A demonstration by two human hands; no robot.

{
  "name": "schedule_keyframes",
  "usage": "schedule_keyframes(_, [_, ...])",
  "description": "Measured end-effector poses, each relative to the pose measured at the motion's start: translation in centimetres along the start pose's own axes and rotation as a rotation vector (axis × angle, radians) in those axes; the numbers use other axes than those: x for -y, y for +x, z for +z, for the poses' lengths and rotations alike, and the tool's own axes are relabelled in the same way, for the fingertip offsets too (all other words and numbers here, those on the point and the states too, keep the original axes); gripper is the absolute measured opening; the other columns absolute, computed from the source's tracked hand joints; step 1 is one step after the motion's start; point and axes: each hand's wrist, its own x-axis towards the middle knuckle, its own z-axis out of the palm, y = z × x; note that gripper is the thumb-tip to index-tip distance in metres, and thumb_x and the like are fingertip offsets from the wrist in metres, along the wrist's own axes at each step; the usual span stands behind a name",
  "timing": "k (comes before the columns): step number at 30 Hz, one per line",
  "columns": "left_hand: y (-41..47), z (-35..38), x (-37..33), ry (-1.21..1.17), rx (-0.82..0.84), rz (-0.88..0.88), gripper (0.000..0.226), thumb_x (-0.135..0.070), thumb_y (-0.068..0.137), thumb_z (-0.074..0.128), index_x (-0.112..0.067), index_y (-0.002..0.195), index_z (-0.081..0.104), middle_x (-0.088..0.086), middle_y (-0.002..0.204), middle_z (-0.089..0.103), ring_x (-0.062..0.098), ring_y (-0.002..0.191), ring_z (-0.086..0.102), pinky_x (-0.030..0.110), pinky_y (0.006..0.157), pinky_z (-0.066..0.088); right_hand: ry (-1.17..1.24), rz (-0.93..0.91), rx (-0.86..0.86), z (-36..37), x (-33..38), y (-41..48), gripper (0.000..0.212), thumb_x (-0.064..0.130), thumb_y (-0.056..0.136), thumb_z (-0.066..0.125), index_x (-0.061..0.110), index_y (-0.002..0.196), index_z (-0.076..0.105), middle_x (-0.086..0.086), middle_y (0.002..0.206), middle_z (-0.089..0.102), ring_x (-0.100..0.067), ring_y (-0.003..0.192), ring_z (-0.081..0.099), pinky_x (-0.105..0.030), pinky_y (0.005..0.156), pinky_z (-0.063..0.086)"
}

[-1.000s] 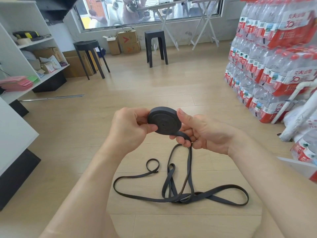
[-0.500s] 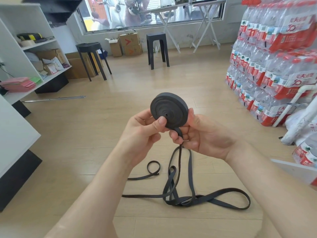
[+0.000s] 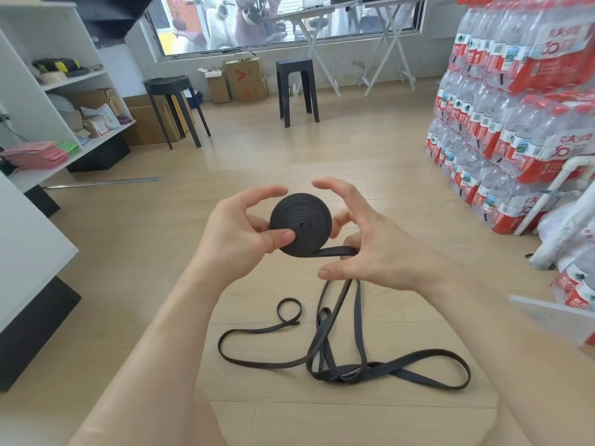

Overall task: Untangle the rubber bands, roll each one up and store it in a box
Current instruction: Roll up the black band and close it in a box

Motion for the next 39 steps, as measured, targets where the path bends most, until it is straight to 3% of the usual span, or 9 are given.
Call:
schedule_keyframes(6, [0.1, -0.5, -0.3, -0.109, 0.027, -0.088, 0.044, -0.001, 0.074, 0.077, -0.037, 0.097, 0.067, 0.027, 0.077, 0.069, 0.013, 0.049, 0.053, 0.018, 0.053, 0.048, -0.158, -0.213, -0.111, 0.9, 0.2, 0.2, 0.078, 0.009, 0.077, 0.079, 0.027, 0.144, 0.043, 0.023, 0.097, 0.052, 0.015, 0.067, 0.053, -0.008, 0.064, 0.039])
schedule_keyframes(11, [-0.1, -1.0, -0.1, -0.168, 0.094, -0.150, 0.043, -0.002, 0.076, 0.075, -0.027, 0.110, 0.067, 0.027, 0.076, 0.067, 0.015, 0.055, 0.052, 0.024, 0.059, 0.046, -0.102, -0.134, -0.110, 0.9, 0.2, 0.3, 0.083, 0.018, 0.078, 0.079, 0.032, 0.147, 0.035, 0.009, 0.102, 0.062, -0.005, 0.044, 0.052, -0.010, 0.058, 0.042])
schedule_keyframes(20, [-0.1, -1.0, 0.5, -0.120, 0.243, -0.218, 0.032, -0.013, 0.082, 0.071, -0.026, 0.112, 0.068, 0.025, 0.081, 0.067, 0.018, 0.066, 0.054, 0.031, 0.072, 0.047, -0.084, -0.100, -0.009, 0.2, 0.7, 0.0, 0.053, 0.023, 0.076, 0.082, 0.048, 0.112, 0.053, 0.013, 0.101, 0.064, -0.010, 0.044, 0.058, -0.012, 0.048, 0.042])
schedule_keyframes(23, [-0.2, -0.3, 0.7, -0.004, 0.278, -0.126, 0.041, -0.033, 0.085, 0.067, -0.035, 0.125, 0.058, 0.003, 0.096, 0.073, 0.003, 0.076, 0.060, 0.021, 0.076, 0.045, -0.057, -0.047, -0.025, -0.3, 0.6, -0.1, 0.044, 0.026, 0.077, 0.080, 0.051, 0.103, 0.056, 0.009, 0.100, 0.067, -0.006, 0.043, 0.057, -0.015, 0.049, 0.044])
schedule_keyframes(26, [-0.5, 0.4, 0.6, 0.240, 0.153, 0.156, 0.059, -0.040, 0.075, 0.074, -0.047, 0.128, 0.050, -0.024, 0.116, 0.057, -0.004, 0.103, 0.050, 0.012, 0.083, 0.041, 0.000, 0.037, -0.071, -0.9, 0.1, 0.0, 0.033, 0.027, 0.079, 0.078, 0.049, 0.095, 0.060, 0.007, 0.092, 0.070, -0.006, 0.043, 0.055, -0.019, 0.050, 0.047])
schedule_keyframes(29, [-1.0, 1.8, 0.3, 0.531, 0.065, 0.547, 0.051, -0.030, 0.070, 0.080, -0.037, 0.118, 0.064, -0.018, 0.117, 0.059, 0.007, 0.107, 0.047, 0.020, 0.087, 0.042, 0.101, 0.112, -0.074, -1.2, -0.5, 0.2, 0.021, 0.029, 0.081, 0.077, 0.036, 0.099, 0.071, 0.002, 0.084, 0.073, -0.013, 0.045, 0.052, -0.020, 0.049, 0.045])
schedule_keyframes(31, [-1.0, 2.7, 0.4, 0.563, -0.024, 0.696, 0.034, -0.031, 0.074, 0.072, -0.027, 0.108, 0.071, -0.012, 0.104, 0.069, 0.015, 0.094, 0.058, 0.033, 0.075, 0.053, 0.145, 0.155, -0.032, -1.3, -0.6, 0.2, 0.019, 0.034, 0.081, 0.075, 0.027, 0.099, 0.074, 0.000, 0.081, 0.073, -0.015, 0.048, 0.050, -0.017, 0.047, 0.040])
schedule_keyframes(35, [-1.1, 3.1, 0.2, 0.593, -0.128, 0.755, 0.012, -0.025, 0.086, 0.062, -0.022, 0.091, 0.073, -0.011, 0.085, 0.072, 0.016, 0.080, 0.066, 0.035, 0.057, 0.054, 0.153, 0.214, 0.043, -1.1, -0.5, 0.2, 0.044, 0.057, 0.072, 0.066, 0.020, 0.094, 0.075, 0.000, 0.084, 0.075, -0.011, 0.050, 0.048, -0.012, 0.044, 0.034])
schedule_keyframes(39, [-1.3, 3.2, 0.1, 0.621, -0.139, 0.642, 0.010, -0.018, 0.082, 0.062, -0.025, 0.083, 0.070, -0.012, 0.073, 0.068, 0.015, 0.072, 0.064, 0.036, 0.052, 0.051, 0.140, 0.234, 0.106, -0.7, -0.6, 0.3, 0.058, 0.067, 0.068, 0.060, 0.019, 0.095, 0.077, 0.000, 0.080, 0.074, -0.008, 0.050, 0.045, -0.014, 0.046, 0.032])
